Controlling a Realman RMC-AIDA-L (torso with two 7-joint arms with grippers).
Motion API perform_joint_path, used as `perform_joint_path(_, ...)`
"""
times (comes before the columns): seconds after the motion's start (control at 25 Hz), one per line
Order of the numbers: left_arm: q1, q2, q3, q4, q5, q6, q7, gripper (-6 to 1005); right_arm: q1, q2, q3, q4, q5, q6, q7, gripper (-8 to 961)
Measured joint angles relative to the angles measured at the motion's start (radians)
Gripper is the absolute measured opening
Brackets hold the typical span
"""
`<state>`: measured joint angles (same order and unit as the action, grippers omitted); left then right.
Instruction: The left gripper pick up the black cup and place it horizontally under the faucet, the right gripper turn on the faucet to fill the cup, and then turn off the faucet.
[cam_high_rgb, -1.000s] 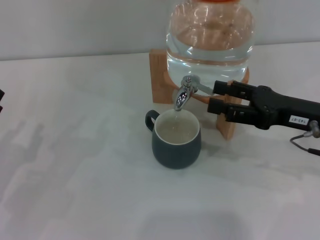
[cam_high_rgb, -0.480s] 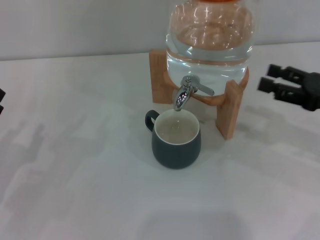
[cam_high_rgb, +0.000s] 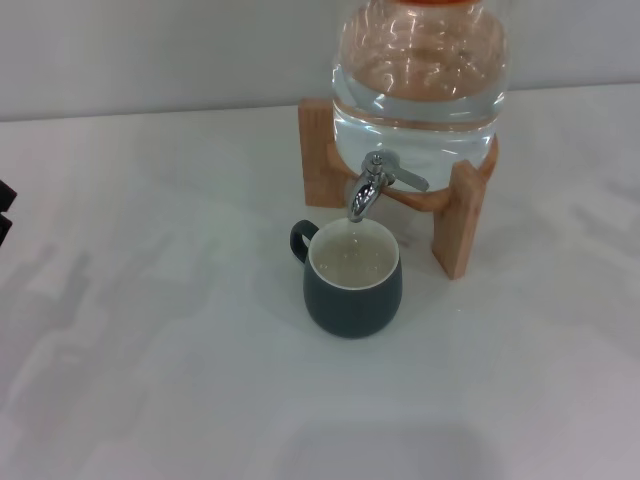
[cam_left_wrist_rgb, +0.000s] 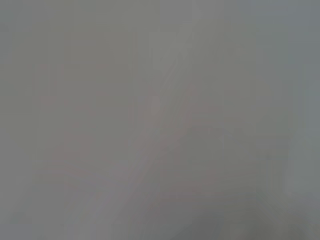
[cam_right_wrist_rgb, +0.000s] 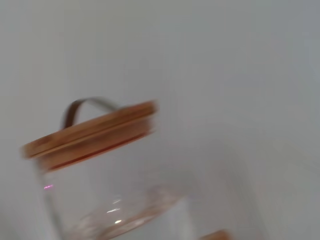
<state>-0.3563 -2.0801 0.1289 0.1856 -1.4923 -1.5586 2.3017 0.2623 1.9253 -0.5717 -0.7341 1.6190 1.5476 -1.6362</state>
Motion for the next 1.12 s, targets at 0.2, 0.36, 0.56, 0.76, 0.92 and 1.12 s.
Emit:
perform_joint_path(0.2,0.018,0.000,-0.002,0.002,0.000,-0.003,-0.002,499,-0.008,-0.027,0.071,-0.002,-0.007,-0.036,-0.007,841)
perform_joint_path(0.36,0.037,0.000,-0.007,0.003,-0.005,-0.012,-0.002,499,-0.015,-0.046,0.077,-0.002,-0.008,-0.069,-0.008,841)
perform_joint_path(0.56,0.055,0.001,-0.009,0.023,-0.013,-0.021,-0.006,499,-0.025,-0.051,0.078,-0.002,-0.008,-0.097,-0.010,841)
perform_joint_path(0.76,0.067,0.002,-0.009,0.051,-0.036,-0.041,-0.038,499,-0.028,-0.047,0.095,-0.002,-0.006,-0.098,-0.011,841)
perform_joint_path(0.92,0.067,0.002,-0.009,0.055,-0.038,-0.041,-0.042,500,-0.028,-0.044,0.105,-0.002,-0.002,-0.095,-0.011,841)
perform_joint_path(1.12,0.063,0.002,-0.009,0.056,-0.042,-0.041,-0.045,500,-0.026,-0.043,0.105,-0.002,0.001,-0.096,-0.011,841)
